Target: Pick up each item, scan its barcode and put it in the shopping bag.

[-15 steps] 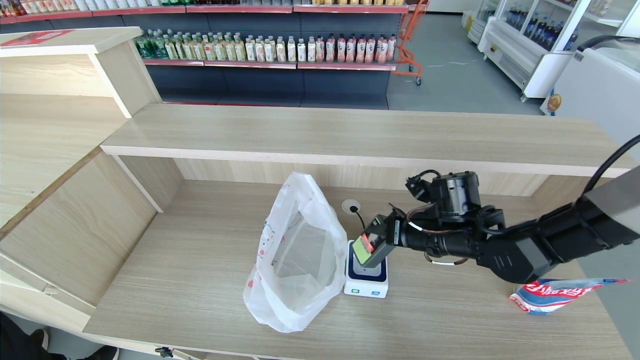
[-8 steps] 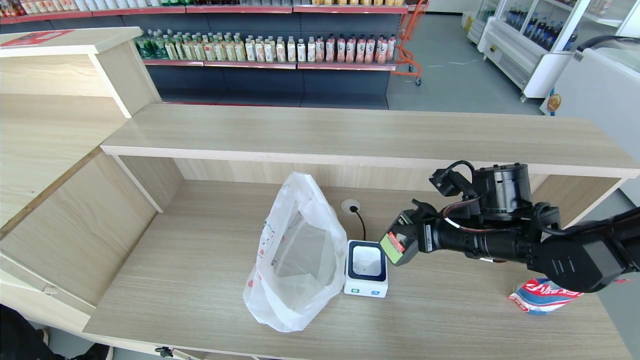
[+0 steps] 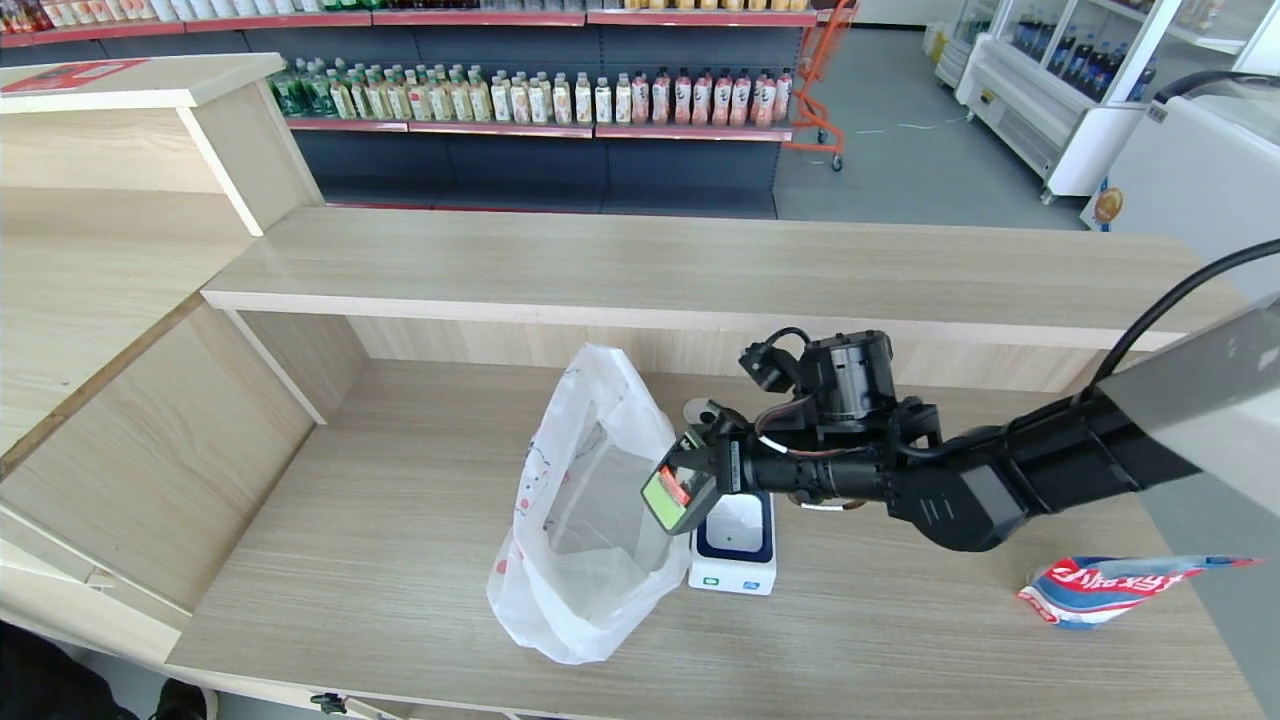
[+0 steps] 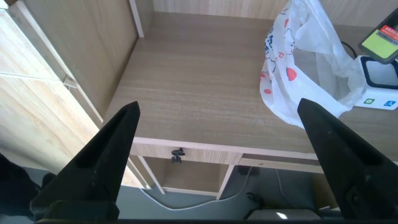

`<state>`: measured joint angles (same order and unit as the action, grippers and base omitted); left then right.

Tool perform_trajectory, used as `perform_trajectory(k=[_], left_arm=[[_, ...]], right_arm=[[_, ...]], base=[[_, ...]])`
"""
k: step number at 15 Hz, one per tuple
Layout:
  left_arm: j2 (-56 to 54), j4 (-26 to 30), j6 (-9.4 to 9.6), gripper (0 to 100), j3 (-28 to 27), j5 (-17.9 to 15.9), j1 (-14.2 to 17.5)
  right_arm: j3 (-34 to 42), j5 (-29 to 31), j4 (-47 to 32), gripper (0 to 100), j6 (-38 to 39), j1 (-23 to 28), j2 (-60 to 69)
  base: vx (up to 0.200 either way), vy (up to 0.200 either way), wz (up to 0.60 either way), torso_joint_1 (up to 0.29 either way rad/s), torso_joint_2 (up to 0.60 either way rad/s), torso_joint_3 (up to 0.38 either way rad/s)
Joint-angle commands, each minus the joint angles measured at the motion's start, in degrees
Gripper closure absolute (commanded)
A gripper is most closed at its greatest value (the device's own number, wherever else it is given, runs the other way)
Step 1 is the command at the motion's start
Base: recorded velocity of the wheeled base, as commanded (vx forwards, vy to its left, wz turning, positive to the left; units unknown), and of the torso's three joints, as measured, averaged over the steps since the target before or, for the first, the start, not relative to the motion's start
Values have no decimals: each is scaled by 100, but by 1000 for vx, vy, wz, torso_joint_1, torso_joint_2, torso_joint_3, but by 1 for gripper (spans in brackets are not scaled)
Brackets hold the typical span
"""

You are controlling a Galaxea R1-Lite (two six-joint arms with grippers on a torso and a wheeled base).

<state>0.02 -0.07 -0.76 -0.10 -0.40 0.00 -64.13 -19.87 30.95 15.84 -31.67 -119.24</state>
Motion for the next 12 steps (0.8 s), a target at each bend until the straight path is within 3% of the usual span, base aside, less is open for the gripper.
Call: perform_trajectory(k=[1,5,8,12], left_arm=[[-2,-1,-4,0,1,-4,0],[-2,-1,-4,0,1,5,0],[-2,-1,-4,0,1,-4,0],[-2,-1,-4,0,1,5,0]], right_arm=[[-240,-96,-1,100,-72,-102,-636],[-609,-114,60,100,-1364,-305,-1093],[-978,-122,69,100,-1900,-489,-1401],[-1031,-122,60,100,-3148,-542,-1594]], base=[[0,0,0,0,0,0],[0,0,0,0,0,0],[0,0,0,0,0,0],[0,0,0,0,0,0]])
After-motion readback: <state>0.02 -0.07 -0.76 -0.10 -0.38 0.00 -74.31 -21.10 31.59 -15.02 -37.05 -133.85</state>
